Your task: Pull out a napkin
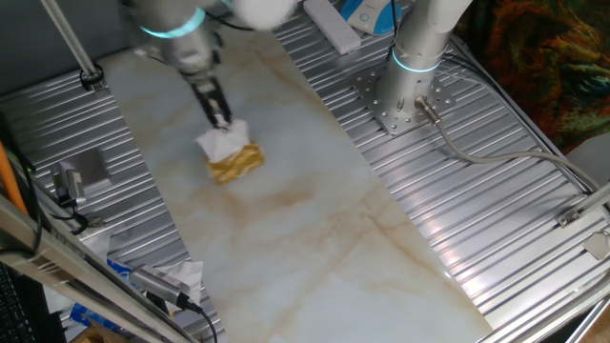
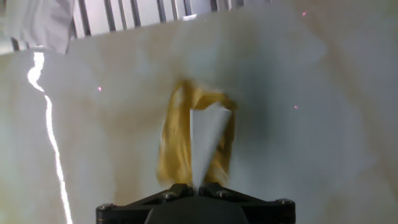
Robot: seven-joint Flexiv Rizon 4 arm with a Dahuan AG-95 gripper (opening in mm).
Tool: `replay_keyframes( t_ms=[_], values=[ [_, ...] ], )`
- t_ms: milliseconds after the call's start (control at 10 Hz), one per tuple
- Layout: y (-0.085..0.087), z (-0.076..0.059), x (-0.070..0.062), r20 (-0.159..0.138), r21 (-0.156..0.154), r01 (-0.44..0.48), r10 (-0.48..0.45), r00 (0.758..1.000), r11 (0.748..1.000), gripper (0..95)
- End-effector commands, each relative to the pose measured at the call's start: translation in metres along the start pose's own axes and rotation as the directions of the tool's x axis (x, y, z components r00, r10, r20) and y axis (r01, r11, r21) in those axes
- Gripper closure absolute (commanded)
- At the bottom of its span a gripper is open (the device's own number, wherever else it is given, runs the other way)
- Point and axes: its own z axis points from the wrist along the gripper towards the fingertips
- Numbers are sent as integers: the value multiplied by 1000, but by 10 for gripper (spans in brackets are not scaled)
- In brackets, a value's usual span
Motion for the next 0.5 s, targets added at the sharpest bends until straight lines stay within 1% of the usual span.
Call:
replay_keyframes(
  t_ms=[100, 200, 300, 400, 500],
  values=[
    [4, 7, 6, 42, 6, -7, 7, 999, 1000, 950],
    [9, -9, 12, 45, 20, -5, 4, 999, 1000, 950],
    [13, -27, 15, 35, 23, -13, 12, 999, 1000, 950],
    [17, -39, 13, 29, 22, -19, 18, 999, 1000, 950],
    [18, -38, 13, 23, 16, -18, 18, 1000, 1000, 950]
  ],
)
